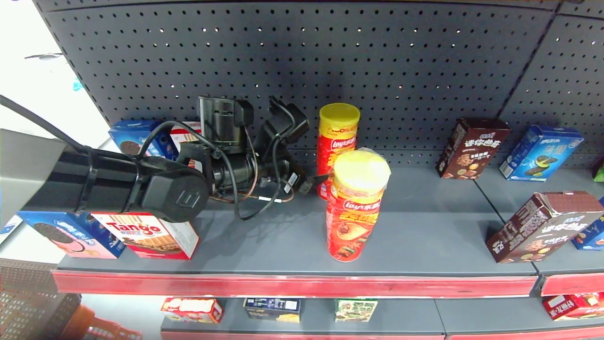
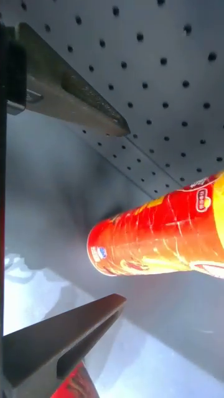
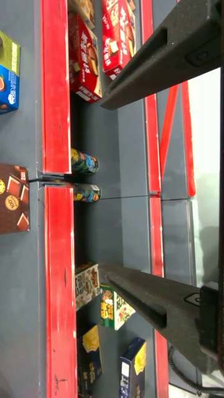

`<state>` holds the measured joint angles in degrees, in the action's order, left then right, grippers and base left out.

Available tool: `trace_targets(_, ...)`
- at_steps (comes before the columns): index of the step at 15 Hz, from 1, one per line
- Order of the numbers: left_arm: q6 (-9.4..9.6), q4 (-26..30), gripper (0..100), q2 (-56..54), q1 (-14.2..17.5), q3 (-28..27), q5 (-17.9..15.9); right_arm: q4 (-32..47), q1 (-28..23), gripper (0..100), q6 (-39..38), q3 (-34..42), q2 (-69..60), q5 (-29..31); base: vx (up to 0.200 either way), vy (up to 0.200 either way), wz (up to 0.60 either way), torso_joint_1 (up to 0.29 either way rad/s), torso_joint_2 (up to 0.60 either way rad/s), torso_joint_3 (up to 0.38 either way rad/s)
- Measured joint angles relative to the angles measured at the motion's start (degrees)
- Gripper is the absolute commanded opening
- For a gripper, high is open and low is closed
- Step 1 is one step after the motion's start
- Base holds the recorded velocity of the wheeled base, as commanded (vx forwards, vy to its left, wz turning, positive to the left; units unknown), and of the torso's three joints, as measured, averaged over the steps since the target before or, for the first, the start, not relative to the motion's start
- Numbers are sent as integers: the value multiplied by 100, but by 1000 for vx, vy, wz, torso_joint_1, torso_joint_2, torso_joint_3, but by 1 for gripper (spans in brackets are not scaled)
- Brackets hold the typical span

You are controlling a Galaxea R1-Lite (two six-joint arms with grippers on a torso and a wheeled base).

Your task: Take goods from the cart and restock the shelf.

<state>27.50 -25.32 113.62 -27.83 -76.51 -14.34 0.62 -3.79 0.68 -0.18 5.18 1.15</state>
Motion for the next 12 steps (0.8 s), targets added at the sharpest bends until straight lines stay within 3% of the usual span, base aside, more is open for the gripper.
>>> trace_targets(3, 2, -62, 100, 129, -6, -94, 200, -2, 0, 100, 0, 0, 0, 0, 0, 0, 0, 0, 0, 0)
trace_targets(12, -33, -178, 100, 380, 60, -400, 323, 0, 0, 100, 0, 0, 0, 0, 0, 0, 0, 0, 0, 0)
